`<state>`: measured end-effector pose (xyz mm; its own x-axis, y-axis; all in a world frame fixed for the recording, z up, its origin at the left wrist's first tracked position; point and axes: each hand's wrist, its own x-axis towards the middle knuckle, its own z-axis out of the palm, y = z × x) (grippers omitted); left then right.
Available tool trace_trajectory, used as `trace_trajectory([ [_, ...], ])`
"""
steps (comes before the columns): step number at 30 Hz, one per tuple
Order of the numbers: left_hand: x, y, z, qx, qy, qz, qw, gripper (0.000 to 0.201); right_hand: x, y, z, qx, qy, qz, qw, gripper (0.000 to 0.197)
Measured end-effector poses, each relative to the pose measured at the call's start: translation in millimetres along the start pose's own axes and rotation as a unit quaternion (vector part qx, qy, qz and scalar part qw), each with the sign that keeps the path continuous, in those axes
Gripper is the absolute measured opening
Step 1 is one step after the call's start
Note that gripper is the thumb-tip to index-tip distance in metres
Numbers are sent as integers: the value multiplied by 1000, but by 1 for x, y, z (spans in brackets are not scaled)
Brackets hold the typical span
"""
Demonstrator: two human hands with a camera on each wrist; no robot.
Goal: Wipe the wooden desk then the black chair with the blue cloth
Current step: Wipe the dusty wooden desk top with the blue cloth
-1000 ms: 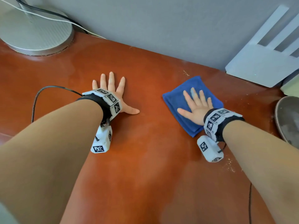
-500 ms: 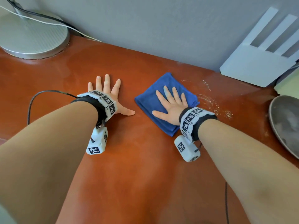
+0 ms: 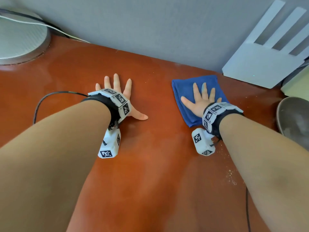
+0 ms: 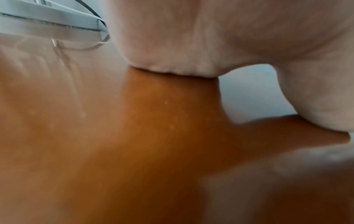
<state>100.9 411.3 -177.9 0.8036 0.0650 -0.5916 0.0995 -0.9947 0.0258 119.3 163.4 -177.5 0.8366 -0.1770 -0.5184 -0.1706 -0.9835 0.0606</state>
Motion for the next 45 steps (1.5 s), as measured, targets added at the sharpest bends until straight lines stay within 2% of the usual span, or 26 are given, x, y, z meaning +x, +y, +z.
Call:
trace_trajectory([
  [8,1,2,2,-6,-2,-10,1000,141,47,-47,-36,18,27,-25,999,77],
  [13,0,2,2,-12,-2,-14,1000,141,46,-74,-37,-25,20,-117,993,76],
  [17,-3,4,0,-6,-2,-16,1000,140,20,-54,-19,-53,8,-181,982,72],
  [21,-4,3,-2,-6,-8,-13,1000,141,-7,-20,-2,-46,-15,-135,990,70],
  [24,-4,2,-2,-7,-5,-9,1000,141,-23,-20,9,-42,-22,-110,993,68],
  [28,-2,1,1,-11,4,-3,1000,140,-30,-44,11,-76,-25,-164,983,65],
  [32,2,-1,7,-10,25,6,1000,139,-8,-67,0,-88,-16,-193,977,64],
  [35,6,-4,12,-22,39,14,999,141,24,-77,-19,-66,-2,-181,981,63],
  [39,8,-5,13,-31,40,19,999,143,54,-71,-36,7,27,-103,994,64],
  [42,7,-5,11,-31,36,23,999,144,53,-58,-31,32,47,-50,997,65],
  [45,8,-6,11,-30,37,25,999,144,37,-50,-22,30,41,-30,998,67],
])
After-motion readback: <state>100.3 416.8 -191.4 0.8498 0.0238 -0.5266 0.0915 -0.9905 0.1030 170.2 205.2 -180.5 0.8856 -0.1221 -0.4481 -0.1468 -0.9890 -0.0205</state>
